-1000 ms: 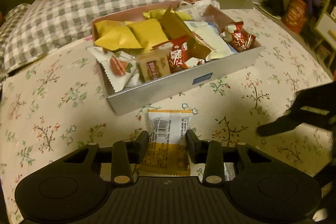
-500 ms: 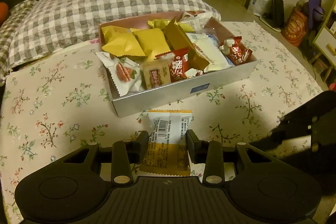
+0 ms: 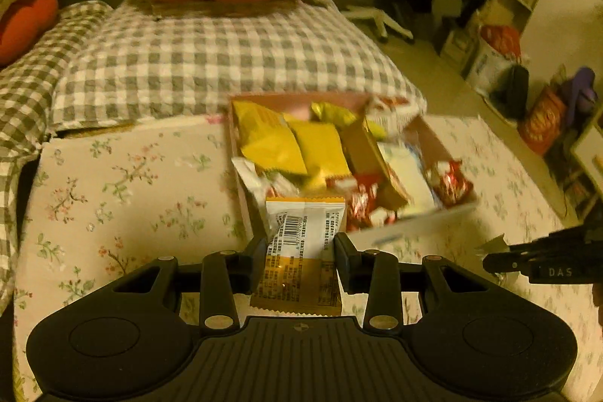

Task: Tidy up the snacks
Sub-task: 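Place the orange-labelled packet in the box with the left gripper while the right gripper places the wrapper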

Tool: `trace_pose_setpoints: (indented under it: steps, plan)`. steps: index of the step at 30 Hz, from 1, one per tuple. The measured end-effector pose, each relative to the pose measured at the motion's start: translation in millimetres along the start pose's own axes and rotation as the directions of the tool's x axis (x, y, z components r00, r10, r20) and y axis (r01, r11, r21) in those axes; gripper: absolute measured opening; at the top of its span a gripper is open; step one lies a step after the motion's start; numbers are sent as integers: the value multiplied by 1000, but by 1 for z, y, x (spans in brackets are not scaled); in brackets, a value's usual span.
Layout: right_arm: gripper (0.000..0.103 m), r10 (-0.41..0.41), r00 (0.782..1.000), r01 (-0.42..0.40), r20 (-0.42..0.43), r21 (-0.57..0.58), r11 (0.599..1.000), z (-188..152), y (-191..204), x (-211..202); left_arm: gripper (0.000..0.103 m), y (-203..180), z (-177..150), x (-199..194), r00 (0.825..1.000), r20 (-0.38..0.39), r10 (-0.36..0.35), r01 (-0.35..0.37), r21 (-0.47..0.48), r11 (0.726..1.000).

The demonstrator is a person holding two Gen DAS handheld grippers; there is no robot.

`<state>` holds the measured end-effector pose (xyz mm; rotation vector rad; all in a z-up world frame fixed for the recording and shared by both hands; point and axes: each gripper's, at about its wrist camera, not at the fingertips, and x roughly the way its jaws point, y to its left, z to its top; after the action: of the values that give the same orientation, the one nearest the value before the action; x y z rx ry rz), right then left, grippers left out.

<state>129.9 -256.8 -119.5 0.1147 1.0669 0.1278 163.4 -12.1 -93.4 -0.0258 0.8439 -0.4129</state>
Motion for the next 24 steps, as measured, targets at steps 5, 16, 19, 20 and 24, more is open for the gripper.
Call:
trace_pose_setpoints:
  steps: [5, 16, 19, 20, 24]
  plan:
    - [16, -11, 997, 8, 76, 40, 999, 17, 3, -2, 36, -2, 12, 2, 999, 51, 2, 0, -36, 999]
    - [16, 10, 980, -39, 198, 146, 989, 49, -12, -1, 36, -17, 28, 28, 995, 90, -37, 44, -73, 996]
    - [16, 9, 976, -42, 216, 150, 988, 54, -9, 5, 36, -27, 31, 37, 995, 92, -39, 43, -44, 998]
    - [16, 11, 975, -44, 223, 144, 989, 57, -7, 8, 36, -30, 31, 40, 995, 93, -36, 40, -35, 999]
    - [16, 35, 972, -69, 231, 142, 987, 63, 1, 17, 36, -35, 35, 50, 995, 93, -33, 35, -17, 999]
